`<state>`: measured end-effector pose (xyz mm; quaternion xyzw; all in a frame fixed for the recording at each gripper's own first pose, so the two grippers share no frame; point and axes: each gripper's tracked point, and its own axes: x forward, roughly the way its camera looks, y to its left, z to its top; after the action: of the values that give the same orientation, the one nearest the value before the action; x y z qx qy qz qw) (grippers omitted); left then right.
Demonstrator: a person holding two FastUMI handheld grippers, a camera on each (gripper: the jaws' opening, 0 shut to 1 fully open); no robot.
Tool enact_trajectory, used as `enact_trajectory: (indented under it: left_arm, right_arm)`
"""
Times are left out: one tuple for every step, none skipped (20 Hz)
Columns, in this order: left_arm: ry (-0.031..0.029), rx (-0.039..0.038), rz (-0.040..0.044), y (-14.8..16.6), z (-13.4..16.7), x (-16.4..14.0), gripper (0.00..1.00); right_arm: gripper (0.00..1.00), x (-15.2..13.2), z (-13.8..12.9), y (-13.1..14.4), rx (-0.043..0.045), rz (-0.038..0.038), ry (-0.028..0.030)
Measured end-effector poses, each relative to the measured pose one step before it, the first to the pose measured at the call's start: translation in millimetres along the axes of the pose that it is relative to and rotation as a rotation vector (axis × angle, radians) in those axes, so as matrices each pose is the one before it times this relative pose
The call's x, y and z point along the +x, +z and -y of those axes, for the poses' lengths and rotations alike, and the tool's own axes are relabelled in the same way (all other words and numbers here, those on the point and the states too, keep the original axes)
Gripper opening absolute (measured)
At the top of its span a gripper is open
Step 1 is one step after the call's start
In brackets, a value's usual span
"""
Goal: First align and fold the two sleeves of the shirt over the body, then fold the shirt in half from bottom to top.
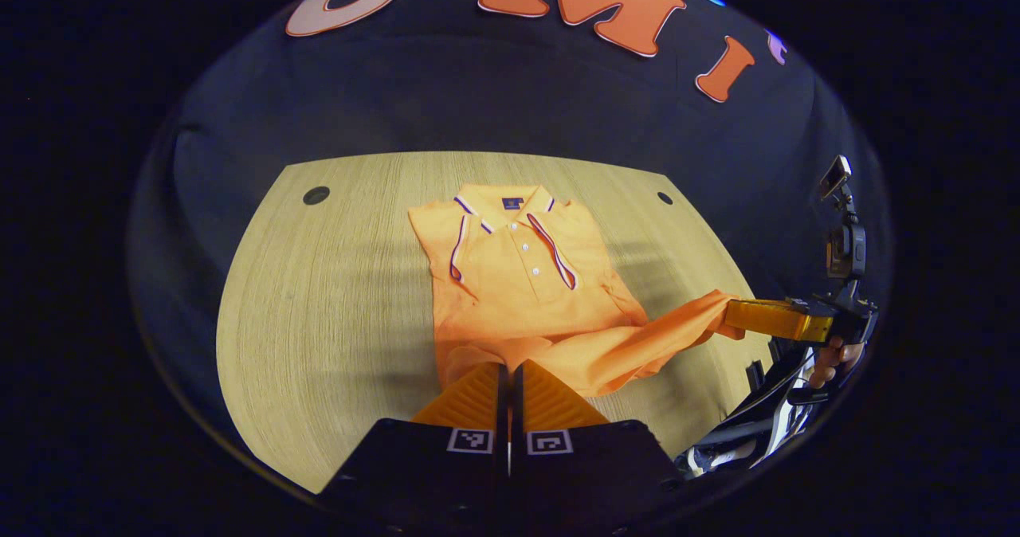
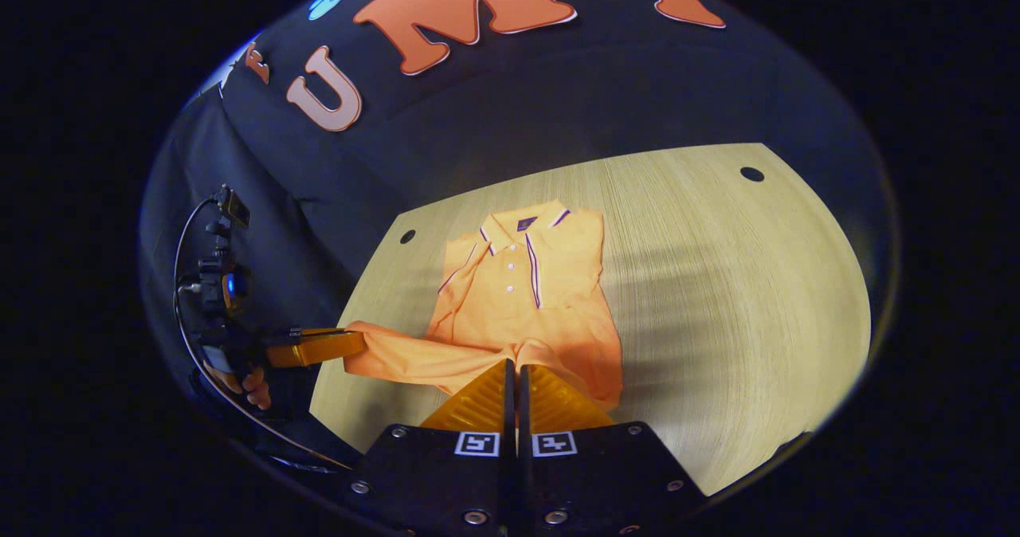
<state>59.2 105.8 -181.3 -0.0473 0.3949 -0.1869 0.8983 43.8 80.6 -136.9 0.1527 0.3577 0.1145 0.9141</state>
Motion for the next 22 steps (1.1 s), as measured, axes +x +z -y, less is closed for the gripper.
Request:
enact_trajectory:
  left_arm:
    - [0.00361,0.00786,0.00689,9.09,-3.81,3.94,0.01]
    - [0.00308,0.00618,0.01098,9.62,-4.10,2.14,0.01]
    - [0.00439,0.00342,0.00943,10.63,-4.86,2.17,0.01]
    - [0.00242,0.00465,0.00988,11.78,-4.35,4.07,0.01]
    - [0.00333,0.00282,0.01091,10.40,-5.37,4.97,0.01]
    - [0.00165,0.00753,0.00552,10.77,-5.31,4.82,0.01]
    - [-0.00010,0.00822,0.00721,9.31,-2.43,5.68,0.01]
    - [-0.00228,0.01250,0.00962,12.05,-3.40,5.60,0.01]
    - [0.00272,0.01002,0.00963,11.73,-5.42,6.85,0.01]
    - [0.00007,0.01196,0.00551,10.29,-4.56,7.18,0.01]
    - [0.00209,0.01360,0.00420,10.13,-5.08,7.56,0.01]
    - [0.00109,0.01210,-0.00090,10.46,-3.54,5.96,0.01]
    - [-0.00065,0.01615,-0.00294,9.72,-4.25,9.85,0.01]
    - [-0.00225,0.01671,-0.00497,7.00,-3.46,10.14,0.01]
    - [0.00032,0.02099,-0.00475,5.03,-4.96,9.84,0.01]
    - [0.00900,0.01803,-0.00133,5.58,-6.59,9.87,0.01]
    - [0.00654,0.01622,0.00095,5.66,-6.01,9.20,0.01]
    - [0.00151,0.00732,0.00258,6.69,-3.53,7.86,0.01]
    - [0.00253,0.00954,-0.00688,2.26,-3.60,8.51,0.01]
    - [0.00699,0.00697,-0.00287,3.40,-5.17,8.08,0.01]
    - [0.00314,0.00663,-0.00687,3.47,-4.47,9.06,0.01]
    - [-0.00486,0.00085,-0.00562,3.71,-2.39,10.35,0.01]
  right_arm:
    - [0.01,3.39,-0.22,8.30,-0.01372,0.00017,-0.00555]
    - [0.01,4.17,-0.12,7.23,-0.00893,0.00373,-0.00791]
    - [0.01,4.33,0.47,8.73,-0.00294,0.00523,-0.00815]
    - [0.01,4.11,1.52,9.41,-0.00012,0.00479,-0.01099]
    - [0.01,4.79,1.66,10.16,-0.00111,0.00635,-0.01109]
    - [0.01,5.83,1.97,9.12,-0.00216,0.00521,-0.01039]
    - [0.01,1.64,3.16,6.00,-0.00306,0.00660,-0.00876]
    - [0.01,6.47,1.32,11.23,-0.00231,0.00580,-0.00660]
    - [0.01,7.27,0.92,9.88,-0.00095,0.00618,-0.00878]
    - [0.01,10.49,0.73,10.14,0.00247,0.00017,-0.01000]
    - [0.01,8.14,2.10,7.77,0.00081,0.00295,-0.00804]
    - [0.01,8.65,2.40,8.53,0.00252,0.00095,-0.01107]
    - [0.01,8.04,1.69,6.28,0.00040,-0.00131,-0.00860]
    - [0.01,9.97,2.52,6.91,0.00142,-0.00295,-0.01058]
    - [0.01,8.02,1.69,5.22,0.00025,-0.00400,-0.00606]
    - [0.01,8.06,0.77,5.52,-0.00196,-0.00302,-0.00834]
    - [0.01,8.50,0.39,5.79,-0.00346,-0.00069,-0.00480]
    - [0.01,9.29,1.15,5.88,-0.00238,-0.00282,-0.00616]
    - [0.01,8.57,1.46,5.28,-0.00396,-0.00163,-0.00613]
    - [0.01,9.45,2.06,4.75,-0.00385,-0.00505,-0.00813]
    - [0.01,9.43,0.62,2.87,-0.00517,-0.00518,-0.00764]
    - [0.01,10.06,2.02,2.83,-0.00573,-0.00872,-0.00971]
